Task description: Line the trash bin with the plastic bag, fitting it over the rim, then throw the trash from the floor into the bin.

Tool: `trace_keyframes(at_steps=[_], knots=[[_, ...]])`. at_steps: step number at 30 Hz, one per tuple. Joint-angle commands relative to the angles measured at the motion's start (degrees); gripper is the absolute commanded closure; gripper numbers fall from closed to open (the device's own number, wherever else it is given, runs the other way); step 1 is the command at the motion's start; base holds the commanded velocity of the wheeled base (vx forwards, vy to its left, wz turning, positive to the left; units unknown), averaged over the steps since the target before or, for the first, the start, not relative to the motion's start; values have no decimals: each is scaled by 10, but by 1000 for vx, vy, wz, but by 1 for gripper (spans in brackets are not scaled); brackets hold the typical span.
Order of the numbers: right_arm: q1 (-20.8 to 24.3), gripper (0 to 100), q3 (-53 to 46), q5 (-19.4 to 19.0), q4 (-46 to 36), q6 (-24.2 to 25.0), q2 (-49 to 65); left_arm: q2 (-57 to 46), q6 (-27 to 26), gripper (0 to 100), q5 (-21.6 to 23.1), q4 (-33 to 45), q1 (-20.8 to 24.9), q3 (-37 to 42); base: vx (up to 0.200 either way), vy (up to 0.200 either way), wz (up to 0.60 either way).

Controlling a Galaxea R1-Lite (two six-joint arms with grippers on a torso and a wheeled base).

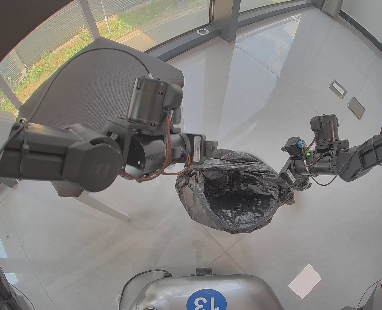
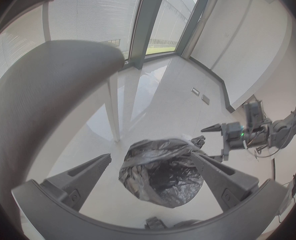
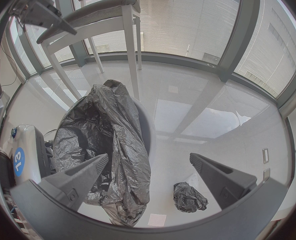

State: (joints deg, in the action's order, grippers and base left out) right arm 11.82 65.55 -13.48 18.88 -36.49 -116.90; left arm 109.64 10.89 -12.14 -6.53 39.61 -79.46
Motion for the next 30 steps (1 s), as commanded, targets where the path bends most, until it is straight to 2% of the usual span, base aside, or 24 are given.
trace_keyframes(at_steps=[1,23,24,30], knots=[[0,0,18,-1,-1,-1,-25,-19,-7,0,-1,-1,5,-39,0,0,0],[6,0,60,-1,-5,-3,-69,-31,-2,0,-3,-3,-17,-32,0,0,0],[6,100,62,-1,-5,-3,-71,-31,-2,0,-2,-3,-18,-32,0,0,0],[7,100,66,0,-5,-3,-73,-31,-1,0,-3,-3,-18,-29,0,0,0]])
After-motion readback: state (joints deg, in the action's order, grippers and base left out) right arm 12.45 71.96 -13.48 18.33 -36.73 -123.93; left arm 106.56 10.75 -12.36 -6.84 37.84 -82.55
